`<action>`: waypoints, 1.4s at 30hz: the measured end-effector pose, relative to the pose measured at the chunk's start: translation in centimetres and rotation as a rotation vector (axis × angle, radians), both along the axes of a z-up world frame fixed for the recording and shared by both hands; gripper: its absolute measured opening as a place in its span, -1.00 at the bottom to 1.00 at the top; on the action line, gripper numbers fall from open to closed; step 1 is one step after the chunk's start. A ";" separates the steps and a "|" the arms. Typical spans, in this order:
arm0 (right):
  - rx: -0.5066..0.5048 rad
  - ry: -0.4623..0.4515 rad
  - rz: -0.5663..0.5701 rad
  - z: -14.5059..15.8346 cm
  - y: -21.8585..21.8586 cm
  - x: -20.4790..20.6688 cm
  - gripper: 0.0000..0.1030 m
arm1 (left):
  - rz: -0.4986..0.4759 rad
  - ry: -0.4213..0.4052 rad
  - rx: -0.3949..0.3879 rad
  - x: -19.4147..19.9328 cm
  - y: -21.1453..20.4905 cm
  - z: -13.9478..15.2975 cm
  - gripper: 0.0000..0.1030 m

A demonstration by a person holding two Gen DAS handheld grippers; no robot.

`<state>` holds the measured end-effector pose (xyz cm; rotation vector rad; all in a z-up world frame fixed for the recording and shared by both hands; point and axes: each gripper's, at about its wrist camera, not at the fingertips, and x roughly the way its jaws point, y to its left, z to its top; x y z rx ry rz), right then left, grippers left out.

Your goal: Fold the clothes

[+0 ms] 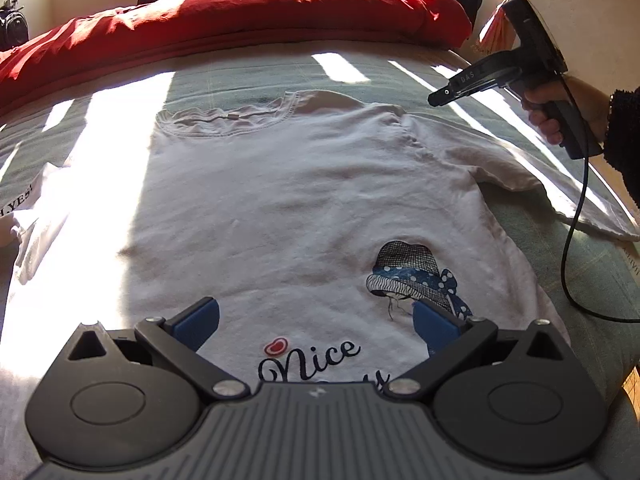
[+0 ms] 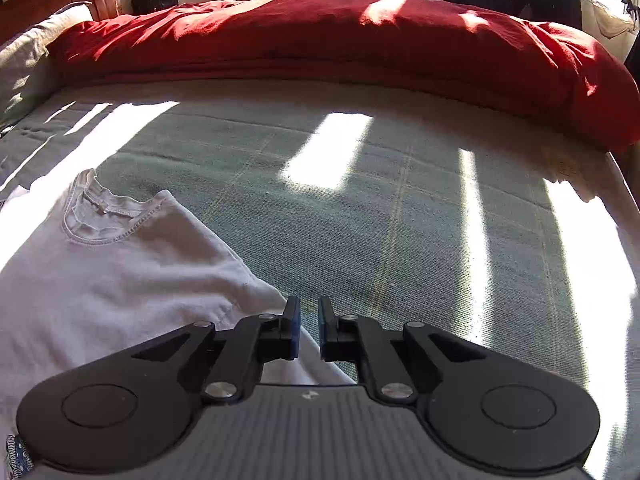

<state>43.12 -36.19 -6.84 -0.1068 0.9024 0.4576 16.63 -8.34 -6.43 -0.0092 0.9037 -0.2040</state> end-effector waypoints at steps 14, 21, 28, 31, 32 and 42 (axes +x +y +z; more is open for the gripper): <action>0.167 0.112 -0.289 0.0 -13.8 -11.5 -0.39 | -0.082 0.003 0.011 -2.0 -3.6 1.5 0.99; 0.097 0.055 -0.511 0.9 -24.4 -14.5 -0.19 | -0.132 0.010 0.041 -1.7 -6.8 1.9 0.99; 0.021 0.050 -0.638 -1.4 -31.1 -17.4 -0.02 | -0.204 0.013 0.073 -1.3 -10.3 2.1 0.99; 0.012 0.053 -0.670 -2.5 -32.6 -18.3 0.10 | -0.225 0.012 0.093 -1.4 -11.5 2.2 0.99; 0.021 0.055 -0.673 -2.9 -32.7 -18.6 0.13 | -0.231 0.012 0.100 -1.4 -11.9 2.1 0.99; 0.044 0.023 -0.652 -4.0 -31.1 -20.7 0.13 | -0.254 0.025 0.132 -1.4 -13.4 1.8 0.99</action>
